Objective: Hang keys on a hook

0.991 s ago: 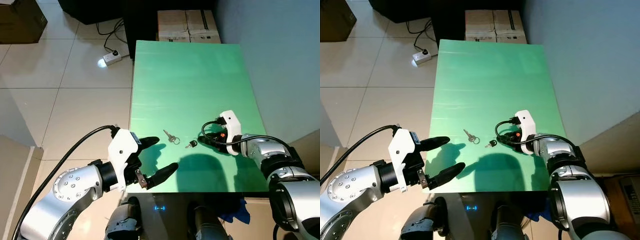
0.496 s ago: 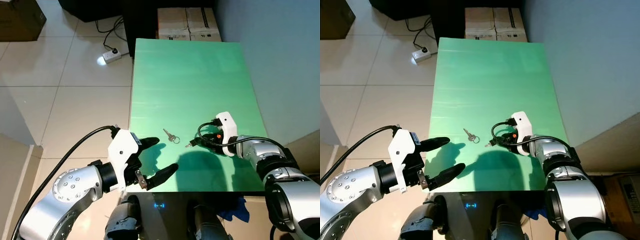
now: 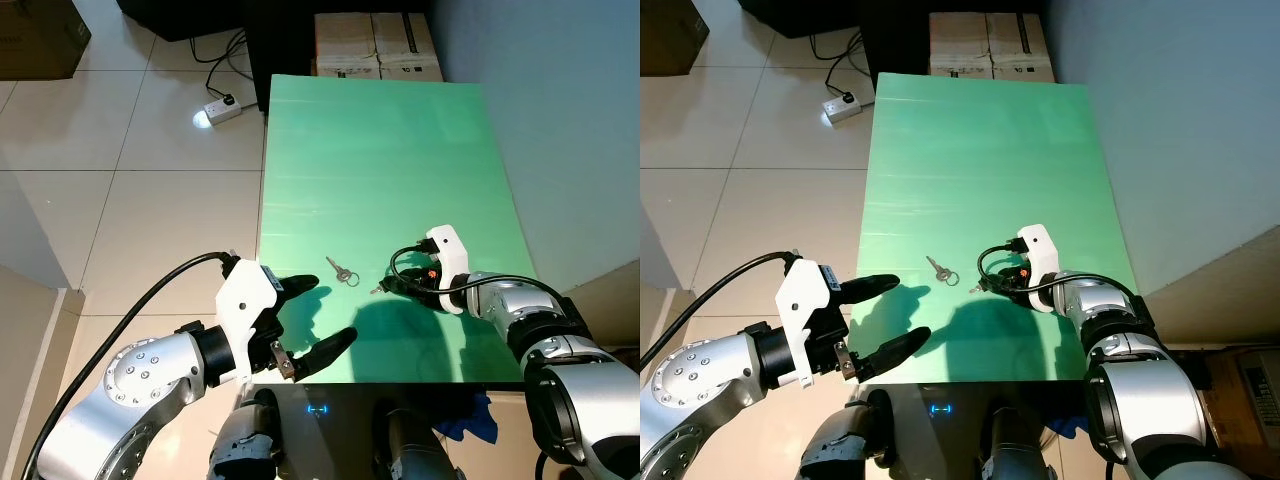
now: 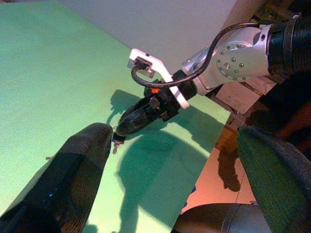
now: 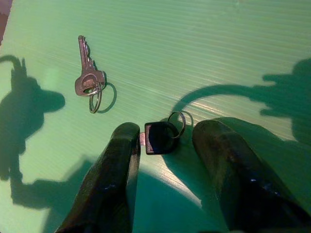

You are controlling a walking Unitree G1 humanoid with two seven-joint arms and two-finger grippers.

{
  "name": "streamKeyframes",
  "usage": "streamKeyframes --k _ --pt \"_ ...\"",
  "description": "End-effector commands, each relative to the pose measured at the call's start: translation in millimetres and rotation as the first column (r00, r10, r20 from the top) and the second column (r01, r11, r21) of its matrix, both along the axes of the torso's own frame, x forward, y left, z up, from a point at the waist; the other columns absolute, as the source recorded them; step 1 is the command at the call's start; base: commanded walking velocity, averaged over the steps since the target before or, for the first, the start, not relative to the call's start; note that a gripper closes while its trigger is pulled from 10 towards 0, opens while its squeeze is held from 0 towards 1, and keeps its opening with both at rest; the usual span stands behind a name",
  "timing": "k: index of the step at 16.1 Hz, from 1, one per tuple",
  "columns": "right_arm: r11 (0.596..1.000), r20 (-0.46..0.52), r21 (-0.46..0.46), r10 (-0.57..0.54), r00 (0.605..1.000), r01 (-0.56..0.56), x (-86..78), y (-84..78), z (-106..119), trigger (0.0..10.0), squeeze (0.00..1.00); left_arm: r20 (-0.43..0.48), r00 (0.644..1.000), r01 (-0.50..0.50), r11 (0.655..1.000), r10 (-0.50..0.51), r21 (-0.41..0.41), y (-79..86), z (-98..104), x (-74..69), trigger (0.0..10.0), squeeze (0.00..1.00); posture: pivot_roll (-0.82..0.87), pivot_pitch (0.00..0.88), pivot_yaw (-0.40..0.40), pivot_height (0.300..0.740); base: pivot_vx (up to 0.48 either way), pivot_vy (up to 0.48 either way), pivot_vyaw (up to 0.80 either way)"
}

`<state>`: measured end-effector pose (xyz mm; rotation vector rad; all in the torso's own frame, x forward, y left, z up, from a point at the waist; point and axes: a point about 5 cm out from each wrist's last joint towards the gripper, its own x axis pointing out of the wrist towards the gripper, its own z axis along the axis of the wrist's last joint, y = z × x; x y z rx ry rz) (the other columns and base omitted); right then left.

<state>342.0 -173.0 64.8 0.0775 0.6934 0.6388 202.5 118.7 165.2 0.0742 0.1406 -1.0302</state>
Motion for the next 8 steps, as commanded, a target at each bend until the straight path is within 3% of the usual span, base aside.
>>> streamKeyframes --k 1,2,8 --pt "1.000 -0.018 0.005 -0.010 1.000 0.010 -2.1 -0.2 -3.5 0.9 0.00 -0.011 1.000 0.024 1.000 -0.024 -0.006 -2.3 0.6 -5.8 10.0 0.00 0.07 0.329 -0.010 0.740 0.000 0.000 0.00" --pt "1.000 -0.019 0.006 -0.010 1.000 0.010 -2.3 -0.5 -3.5 0.0 0.00 -0.013 1.000 0.026 1.000 -0.026 -0.006 -2.5 0.3 -6.1 10.0 0.00 0.06 0.326 -0.010 0.740 0.000 0.000 0.00" --pt "1.000 -0.023 0.004 -0.007 1.000 0.007 -2.7 -2.0 -3.6 0.0 0.00 -0.024 0.999 0.035 0.999 -0.035 -0.001 -2.4 -0.8 -5.8 10.0 0.00 0.07 0.321 -0.009 0.740 0.000 0.000 0.00"
